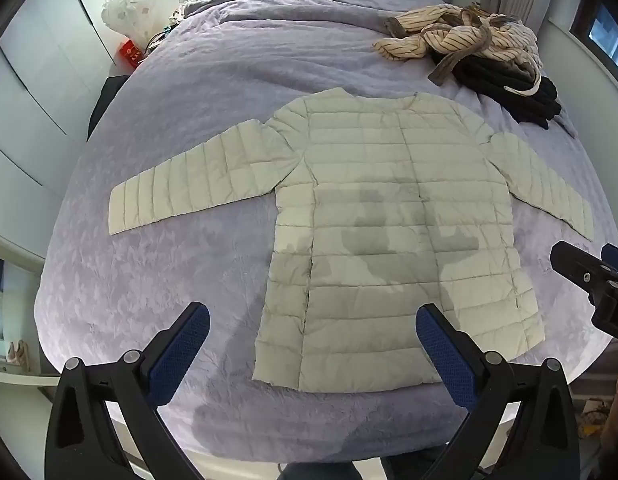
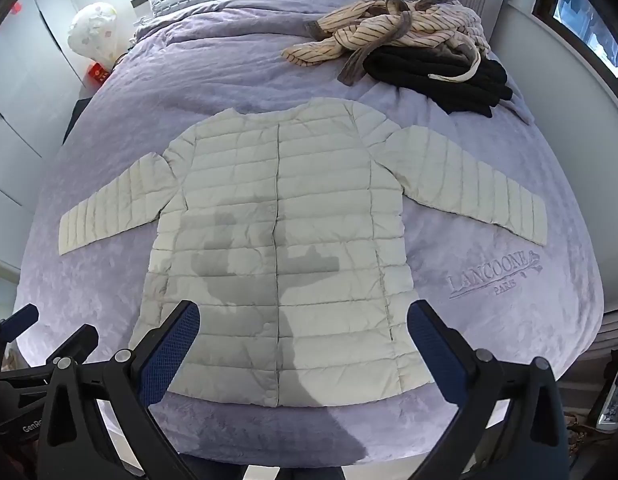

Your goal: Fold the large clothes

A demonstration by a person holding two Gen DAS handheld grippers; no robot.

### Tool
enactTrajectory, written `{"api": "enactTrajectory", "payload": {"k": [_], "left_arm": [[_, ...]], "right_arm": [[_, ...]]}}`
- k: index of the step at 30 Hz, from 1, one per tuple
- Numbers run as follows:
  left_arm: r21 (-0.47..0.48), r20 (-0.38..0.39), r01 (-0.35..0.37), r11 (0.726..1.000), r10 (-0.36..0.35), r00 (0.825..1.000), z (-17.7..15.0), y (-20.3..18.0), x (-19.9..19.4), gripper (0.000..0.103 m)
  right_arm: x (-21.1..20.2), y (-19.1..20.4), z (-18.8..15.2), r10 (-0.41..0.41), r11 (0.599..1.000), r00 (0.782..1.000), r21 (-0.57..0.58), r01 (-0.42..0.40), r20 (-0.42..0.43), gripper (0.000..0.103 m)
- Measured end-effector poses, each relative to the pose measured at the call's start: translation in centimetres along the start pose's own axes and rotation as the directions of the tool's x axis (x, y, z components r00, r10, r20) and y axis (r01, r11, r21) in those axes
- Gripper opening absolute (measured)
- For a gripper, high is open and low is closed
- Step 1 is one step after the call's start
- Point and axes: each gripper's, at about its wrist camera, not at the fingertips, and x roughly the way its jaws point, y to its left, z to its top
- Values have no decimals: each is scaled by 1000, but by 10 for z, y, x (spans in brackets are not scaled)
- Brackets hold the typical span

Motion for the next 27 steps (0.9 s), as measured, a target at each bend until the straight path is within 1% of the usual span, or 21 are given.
{"api": "enactTrajectory", "payload": {"k": [1,2,27], "left_arm": [[0,1,0,1000,0,1000,0,0,0,103],[0,1,0,1000,0,1000,0,0,0,103],[-6,-4,0,1000,0,1000,2,0,-1,103]], "right_arm": [[0,1,0,-2,1000,1000,1,2,-1,103],[2,1,-2,-36,999,999,-12,36,-11,103],[4,1,-1,-32,999,999,-14,31,-14,103]]}}
